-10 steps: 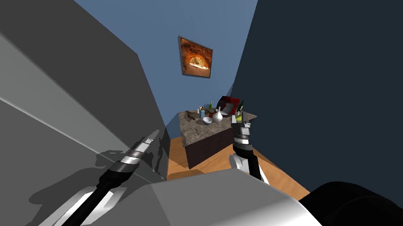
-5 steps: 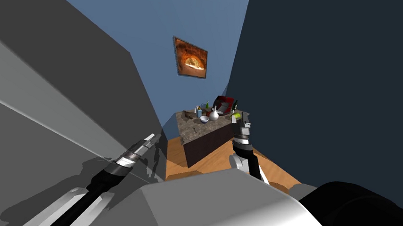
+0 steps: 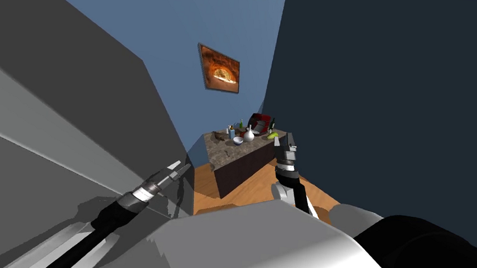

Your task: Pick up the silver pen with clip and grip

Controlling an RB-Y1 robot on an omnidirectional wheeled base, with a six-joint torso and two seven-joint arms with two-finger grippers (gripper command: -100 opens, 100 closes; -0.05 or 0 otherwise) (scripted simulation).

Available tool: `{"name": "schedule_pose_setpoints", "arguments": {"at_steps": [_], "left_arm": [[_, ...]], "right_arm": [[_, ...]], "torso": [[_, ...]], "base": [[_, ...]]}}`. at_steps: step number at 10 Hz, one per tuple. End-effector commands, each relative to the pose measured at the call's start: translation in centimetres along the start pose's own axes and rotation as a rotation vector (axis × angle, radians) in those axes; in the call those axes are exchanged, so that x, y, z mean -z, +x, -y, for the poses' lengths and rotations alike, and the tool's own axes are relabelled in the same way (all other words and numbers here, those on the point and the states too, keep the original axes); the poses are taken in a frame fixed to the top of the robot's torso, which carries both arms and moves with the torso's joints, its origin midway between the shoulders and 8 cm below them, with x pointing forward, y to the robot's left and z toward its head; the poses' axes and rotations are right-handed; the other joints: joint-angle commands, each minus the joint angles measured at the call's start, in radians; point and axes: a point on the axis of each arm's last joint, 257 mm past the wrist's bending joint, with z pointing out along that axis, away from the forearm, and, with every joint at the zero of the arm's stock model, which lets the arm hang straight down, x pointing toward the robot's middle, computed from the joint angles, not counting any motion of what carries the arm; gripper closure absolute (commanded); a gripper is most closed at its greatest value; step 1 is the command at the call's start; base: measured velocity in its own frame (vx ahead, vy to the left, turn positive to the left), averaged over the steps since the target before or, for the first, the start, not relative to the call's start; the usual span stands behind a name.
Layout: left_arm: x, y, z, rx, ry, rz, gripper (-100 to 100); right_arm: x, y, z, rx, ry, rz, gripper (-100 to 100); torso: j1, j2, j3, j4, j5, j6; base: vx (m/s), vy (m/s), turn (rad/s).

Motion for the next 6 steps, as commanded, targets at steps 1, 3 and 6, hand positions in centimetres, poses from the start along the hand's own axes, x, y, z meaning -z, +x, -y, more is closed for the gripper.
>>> {"name": "schedule_pose_setpoints", "arguments": {"at_steps": [1, 3, 6], "left_arm": [[0.8, 1.2, -0.8, -0.105, 0.008, -0.064, -100], [1.6, 2.4, -1.6, -0.211, 0.024, -0.134, -100], [2.5, 3.5, -2.5, -0.334, 0.061, -0.221, -100]], "right_arm": [[0.0, 0.0, 0.0, 0.0, 0.0, 0.0, 0], [0.0, 0.0, 0.0, 0.0, 0.0, 0.0, 0], [0.0, 0.0, 0.0, 0.0, 0.0, 0.0, 0]], "torso": [[0.0, 0.0, 0.0, 0.0, 0.0, 0.0], [-0.001, 0.0, 0.0, 0.0, 0.0, 0.0], [-0.003, 0.0, 0.0, 0.0, -0.001, 0.001]], "base": [[-0.026, -0.017, -0.222], [-0.033, -0.025, -0.192], [-0.021, -0.035, -0.157]]}}
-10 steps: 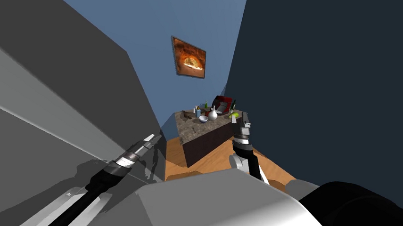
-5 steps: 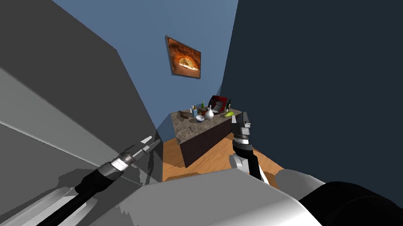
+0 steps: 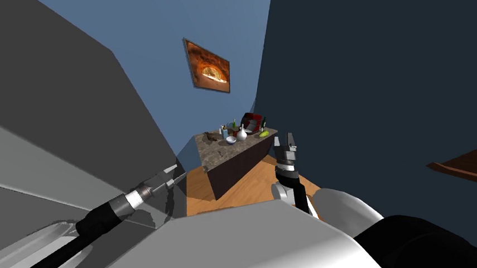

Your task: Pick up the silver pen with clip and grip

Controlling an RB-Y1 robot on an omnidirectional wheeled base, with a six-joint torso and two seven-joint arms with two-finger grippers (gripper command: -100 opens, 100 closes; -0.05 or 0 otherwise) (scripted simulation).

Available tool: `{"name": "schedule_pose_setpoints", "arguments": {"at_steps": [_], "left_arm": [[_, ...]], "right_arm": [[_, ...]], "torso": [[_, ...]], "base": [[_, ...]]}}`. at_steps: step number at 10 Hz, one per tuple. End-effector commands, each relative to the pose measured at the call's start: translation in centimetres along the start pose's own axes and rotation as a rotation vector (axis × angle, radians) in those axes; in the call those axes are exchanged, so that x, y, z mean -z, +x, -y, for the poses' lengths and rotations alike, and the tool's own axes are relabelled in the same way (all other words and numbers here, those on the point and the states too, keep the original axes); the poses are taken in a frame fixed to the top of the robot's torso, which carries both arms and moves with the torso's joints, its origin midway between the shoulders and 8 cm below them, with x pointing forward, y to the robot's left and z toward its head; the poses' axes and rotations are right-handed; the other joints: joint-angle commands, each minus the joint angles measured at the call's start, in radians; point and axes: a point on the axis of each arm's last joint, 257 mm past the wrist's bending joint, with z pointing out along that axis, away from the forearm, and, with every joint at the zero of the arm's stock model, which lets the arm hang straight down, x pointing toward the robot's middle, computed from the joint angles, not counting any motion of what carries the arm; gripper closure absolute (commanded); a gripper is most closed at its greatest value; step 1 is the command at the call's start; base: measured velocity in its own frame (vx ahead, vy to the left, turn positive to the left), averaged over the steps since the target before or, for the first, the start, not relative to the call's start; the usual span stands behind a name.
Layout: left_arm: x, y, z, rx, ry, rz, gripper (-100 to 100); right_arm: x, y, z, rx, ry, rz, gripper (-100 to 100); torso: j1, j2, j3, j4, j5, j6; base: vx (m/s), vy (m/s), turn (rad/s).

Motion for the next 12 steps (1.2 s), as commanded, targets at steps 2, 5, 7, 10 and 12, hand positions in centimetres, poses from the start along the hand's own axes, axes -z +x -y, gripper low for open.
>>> {"name": "schedule_pose_setpoints", "arguments": {"at_steps": [2, 5, 7, 10, 12], "left_arm": [[1.0, 1.8, -0.7, -0.128, 0.038, -0.085, -100], [3.0, 5.0, -1.8, -0.314, 0.094, -0.215, -100], [4.2, 6.5, -2.4, -0.412, 0.138, -0.285, -100], [5.5, 8.0, -3.1, -0.514, 0.196, -0.36, -100], [6.9, 9.5, -3.8, -0.598, 0.247, -0.425, -100]], "right_arm": [[0.0, 0.0, 0.0, 0.0, 0.0, 0.0, 0], [0.0, 0.0, 0.0, 0.0, 0.0, 0.0, 0], [0.0, 0.0, 0.0, 0.0, 0.0, 0.0, 0], [0.0, 0.0, 0.0, 0.0, 0.0, 0.0, 0], [0.0, 0.0, 0.0, 0.0, 0.0, 0.0, 0]], "torso": [[-0.001, 0.0, 0.0, 0.0, 0.0, 0.001], [0.0, -0.001, -0.001, 0.0, 0.0, 0.0], [-0.001, -0.002, -0.001, 0.0, 0.0, 0.0], [-0.002, -0.003, -0.002, -0.001, 0.0, 0.001], [-0.003, -0.004, -0.002, -0.001, -0.001, 0.001]], "base": [[-0.008, -0.047, -0.192], [0.008, -0.049, -0.209], [0.02, -0.065, -0.185], [0.034, -0.06, -0.165], [0.048, -0.063, -0.197]]}}
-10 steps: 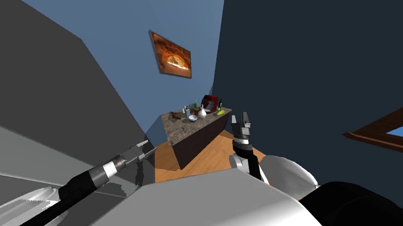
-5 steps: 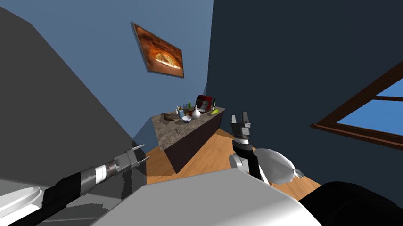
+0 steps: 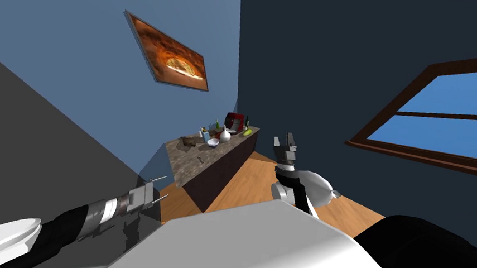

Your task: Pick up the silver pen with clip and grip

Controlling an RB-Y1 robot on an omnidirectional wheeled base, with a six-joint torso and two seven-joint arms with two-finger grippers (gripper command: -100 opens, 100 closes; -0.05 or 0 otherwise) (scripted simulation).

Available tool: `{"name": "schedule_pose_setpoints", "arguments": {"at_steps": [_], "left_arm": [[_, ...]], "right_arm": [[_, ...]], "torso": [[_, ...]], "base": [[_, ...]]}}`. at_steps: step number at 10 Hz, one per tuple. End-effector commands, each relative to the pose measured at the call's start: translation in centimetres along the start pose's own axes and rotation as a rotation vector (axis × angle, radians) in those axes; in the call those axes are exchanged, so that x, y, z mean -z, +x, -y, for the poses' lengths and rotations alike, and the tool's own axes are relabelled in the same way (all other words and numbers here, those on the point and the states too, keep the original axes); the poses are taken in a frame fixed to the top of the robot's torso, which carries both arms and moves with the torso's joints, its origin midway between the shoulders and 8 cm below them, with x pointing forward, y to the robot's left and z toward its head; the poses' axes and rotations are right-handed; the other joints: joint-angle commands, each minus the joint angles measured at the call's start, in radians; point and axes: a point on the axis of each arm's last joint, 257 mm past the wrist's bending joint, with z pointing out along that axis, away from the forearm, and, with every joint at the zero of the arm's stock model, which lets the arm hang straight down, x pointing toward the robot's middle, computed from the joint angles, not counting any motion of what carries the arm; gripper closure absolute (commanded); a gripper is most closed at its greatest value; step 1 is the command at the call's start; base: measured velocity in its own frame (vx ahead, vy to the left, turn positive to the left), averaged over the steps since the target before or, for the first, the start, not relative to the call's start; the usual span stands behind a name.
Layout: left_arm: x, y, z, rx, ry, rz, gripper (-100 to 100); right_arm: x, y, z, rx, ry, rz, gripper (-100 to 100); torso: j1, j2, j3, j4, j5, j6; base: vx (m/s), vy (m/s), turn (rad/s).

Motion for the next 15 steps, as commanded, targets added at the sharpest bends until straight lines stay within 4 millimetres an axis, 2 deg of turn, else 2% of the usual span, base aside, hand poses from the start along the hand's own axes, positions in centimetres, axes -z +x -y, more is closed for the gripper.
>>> {"name": "schedule_pose_setpoints", "arguments": {"at_steps": [1, 2, 3, 4, 7, 8, 11, 12, 14, 15], "left_arm": [[1.1, 2.4, 0.9, -0.094, 0.062, -0.067, -100], [1.1, 2.4, 0.9, -0.099, 0.065, -0.068, -100], [2.0, 4.4, 1.6, -0.171, 0.12, -0.121, -100], [2.0, 4.3, 1.6, -0.175, 0.123, -0.122, -100], [5.4, 9.9, 3.9, -0.351, 0.295, -0.255, -100], [5.5, 10.1, 3.9, -0.365, 0.308, -0.261, -100], [9.8, 15.0, 6.4, -0.491, 0.493, -0.363, -100], [9.9, 15.1, 6.5, -0.494, 0.499, -0.366, -100], [13.1, 17.9, 8.4, -0.548, 0.619, -0.419, -100], [13.1, 17.9, 8.4, -0.548, 0.619, -0.419, -100]], "right_arm": [[0.0, 0.0, 0.0, 0.0, 0.0, 0.0, 0], [0.0, 0.0, 0.0, 0.0, 0.0, 0.0, 0], [0.0, 0.0, 0.0, 0.0, 0.0, 0.0, 0], [0.0, 0.0, 0.0, 0.0, 0.0, 0.0, 0], [0.0, 0.0, 0.0, 0.0, 0.0, 0.0, 0], [0.0, 0.0, 0.0, 0.0, 0.0, 0.0, 0], [0.0, 0.0, 0.0, 0.0, 0.0, 0.0, 0], [0.0, 0.0, 0.0, 0.0, 0.0, 0.0, 0], [0.0, 0.0, 0.0, 0.0, 0.0, 0.0, 0], [0.0, 0.0, 0.0, 0.0, 0.0, 0.0, 0]], "torso": [[0.0, 0.0, 0.0, 0.0, 0.0, 0.0], [-0.001, -0.001, -0.001, 0.0, 0.0, 0.001], [-0.001, -0.001, -0.001, 0.0, 0.0, 0.0], [-0.001, -0.002, -0.001, -0.001, 0.0, 0.001], [-0.004, -0.005, -0.003, -0.001, -0.001, 0.001], [-0.004, -0.008, -0.005, -0.002, -0.001, 0.001], [-0.004, -0.009, -0.005, -0.002, -0.001, 0.001], [-0.005, -0.009, -0.006, -0.002, -0.001, 0.001], [-0.002, -0.004, -0.002, -0.001, 0.0, 0.0], [-0.002, -0.006, -0.003, -0.001, -0.001, 0.0]], "base": [[0.072, -0.08, -0.244], [0.064, -0.063, -0.121], [0.084, -0.066, -0.256], [0.075, -0.059, -0.144], [0.136, -0.096, -0.345], [0.147, -0.051, -0.069], [0.182, -0.093, -0.282], [0.142, -0.053, -0.102], [0.142, -0.046, -0.225], [0.137, -0.026, -0.098]]}}
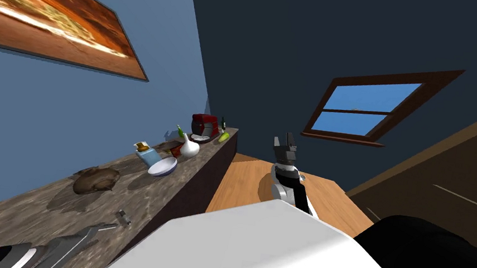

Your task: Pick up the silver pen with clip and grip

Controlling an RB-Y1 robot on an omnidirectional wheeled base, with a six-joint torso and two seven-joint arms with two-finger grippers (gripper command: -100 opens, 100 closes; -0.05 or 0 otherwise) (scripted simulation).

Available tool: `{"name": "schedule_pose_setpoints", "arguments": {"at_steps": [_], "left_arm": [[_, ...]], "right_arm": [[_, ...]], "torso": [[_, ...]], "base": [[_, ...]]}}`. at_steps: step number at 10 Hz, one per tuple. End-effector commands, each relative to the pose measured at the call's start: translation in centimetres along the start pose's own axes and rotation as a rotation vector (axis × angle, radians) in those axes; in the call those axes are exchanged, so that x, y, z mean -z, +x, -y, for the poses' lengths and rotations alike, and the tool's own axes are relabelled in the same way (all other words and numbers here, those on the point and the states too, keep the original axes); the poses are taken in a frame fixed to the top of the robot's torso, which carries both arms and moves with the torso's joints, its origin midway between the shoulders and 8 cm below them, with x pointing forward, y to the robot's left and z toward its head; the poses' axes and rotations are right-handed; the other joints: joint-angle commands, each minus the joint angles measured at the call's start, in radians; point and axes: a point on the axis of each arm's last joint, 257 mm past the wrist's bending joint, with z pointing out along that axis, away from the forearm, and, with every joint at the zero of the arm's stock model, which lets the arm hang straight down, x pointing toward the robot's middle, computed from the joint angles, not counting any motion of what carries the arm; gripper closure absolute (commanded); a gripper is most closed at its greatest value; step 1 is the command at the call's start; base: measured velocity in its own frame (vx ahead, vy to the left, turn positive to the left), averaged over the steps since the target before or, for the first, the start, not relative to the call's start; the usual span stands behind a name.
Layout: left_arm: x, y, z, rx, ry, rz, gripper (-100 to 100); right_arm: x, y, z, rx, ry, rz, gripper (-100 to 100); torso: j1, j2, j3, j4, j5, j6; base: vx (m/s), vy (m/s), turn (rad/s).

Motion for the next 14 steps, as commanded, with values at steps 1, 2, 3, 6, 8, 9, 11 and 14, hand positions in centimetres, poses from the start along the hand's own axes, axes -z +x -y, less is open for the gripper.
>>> {"name": "schedule_pose_setpoints", "arguments": {"at_steps": [1, 2, 3, 6, 8, 9, 11, 14], "left_arm": [[-0.2, 0.3, 0.4, -0.004, 0.012, -0.004, -100], [0.3, 1.6, 4.4, -0.049, 0.116, -0.027, -100], [0.5, 2.1, 6.2, -0.065, 0.161, -0.034, -100], [0.8, 2.4, 7.8, -0.077, 0.201, -0.039, -100], [1.1, 2.7, 9.2, -0.086, 0.233, -0.042, -100], [1.5, 3.0, 10.9, -0.095, 0.274, -0.045, -100], [1.4, 2.9, 10.5, -0.094, 0.268, -0.043, -100], [1.0, 2.6, 12.5, -0.021, 0.266, -0.049, -100]], "right_arm": [[0.0, 0.0, 0.0, 0.0, 0.0, 0.0, 0], [0.0, 0.0, 0.0, 0.0, 0.0, 0.0, 0], [0.0, 0.0, 0.0, 0.0, 0.0, 0.0, 0], [0.0, 0.0, 0.0, 0.0, 0.0, 0.0, 0], [0.0, 0.0, 0.0, 0.0, 0.0, 0.0, 0], [0.0, 0.0, 0.0, 0.0, 0.0, 0.0, 0], [0.0, 0.0, 0.0, 0.0, 0.0, 0.0, 0], [0.0, 0.0, 0.0, 0.0, 0.0, 0.0, 0]], "torso": [[0.0, 0.0, 0.0, 0.0, 0.0, 0.0], [0.001, 0.004, 0.002, 0.001, 0.0, 0.0], [0.0, 0.0, 0.0, 0.0, 0.0, 0.001], [0.001, 0.004, 0.002, 0.001, 0.0, -0.001], [0.0, 0.005, 0.003, 0.001, 0.0, 0.0], [0.0, 0.005, 0.003, 0.001, 0.0, 0.0], [0.001, 0.004, 0.003, 0.001, 0.0, 0.0], [0.002, 0.013, 0.007, 0.003, 0.0, 0.001]], "base": [[0.06, -0.007, 0.027], [0.169, -0.032, -0.306], [0.249, -0.058, -0.311], [0.091, -0.013, -0.051], [0.089, -0.018, -0.099], [0.106, -0.009, -0.123], [0.06, 0.003, -0.032], [-0.05, 0.018, -0.241]]}}
